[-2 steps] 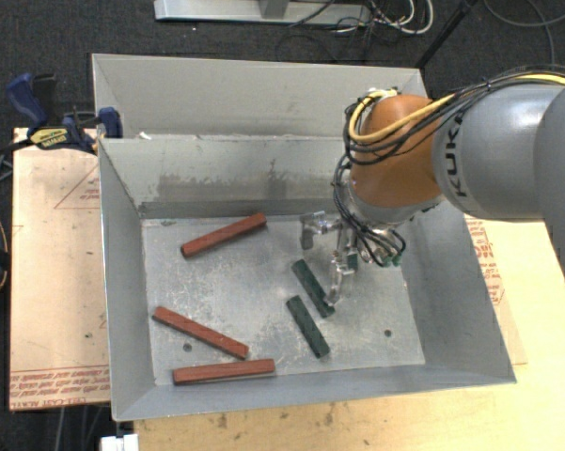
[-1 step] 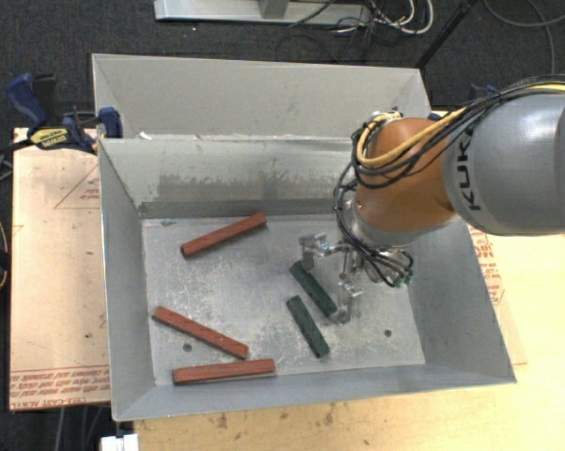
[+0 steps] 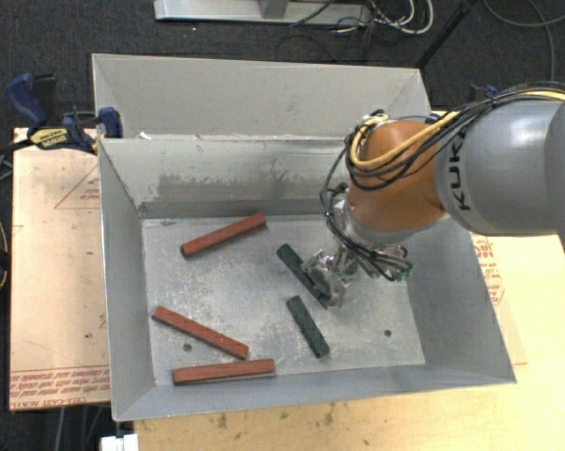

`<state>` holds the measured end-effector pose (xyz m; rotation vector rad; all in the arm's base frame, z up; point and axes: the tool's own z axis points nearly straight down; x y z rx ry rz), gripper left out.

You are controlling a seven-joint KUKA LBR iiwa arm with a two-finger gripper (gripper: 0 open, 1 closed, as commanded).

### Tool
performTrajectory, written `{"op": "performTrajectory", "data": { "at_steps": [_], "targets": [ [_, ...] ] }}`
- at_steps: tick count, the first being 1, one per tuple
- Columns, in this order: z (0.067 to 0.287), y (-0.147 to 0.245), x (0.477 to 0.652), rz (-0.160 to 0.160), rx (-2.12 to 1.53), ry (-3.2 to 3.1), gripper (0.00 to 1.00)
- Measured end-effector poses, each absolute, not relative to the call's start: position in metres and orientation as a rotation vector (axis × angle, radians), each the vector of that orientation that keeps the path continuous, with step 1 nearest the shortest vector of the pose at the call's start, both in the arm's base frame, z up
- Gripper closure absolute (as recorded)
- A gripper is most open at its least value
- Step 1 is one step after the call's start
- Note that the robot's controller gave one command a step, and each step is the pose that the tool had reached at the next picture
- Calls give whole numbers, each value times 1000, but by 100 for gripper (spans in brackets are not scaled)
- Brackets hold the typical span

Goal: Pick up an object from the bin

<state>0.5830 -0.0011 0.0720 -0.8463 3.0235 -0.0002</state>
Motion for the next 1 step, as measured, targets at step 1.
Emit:
{"op": "performTrajectory", "data": {
  "at_steps": [1],
  "targets": [
    [71,-1,583,2,-845,3022,0]
  ]
}}
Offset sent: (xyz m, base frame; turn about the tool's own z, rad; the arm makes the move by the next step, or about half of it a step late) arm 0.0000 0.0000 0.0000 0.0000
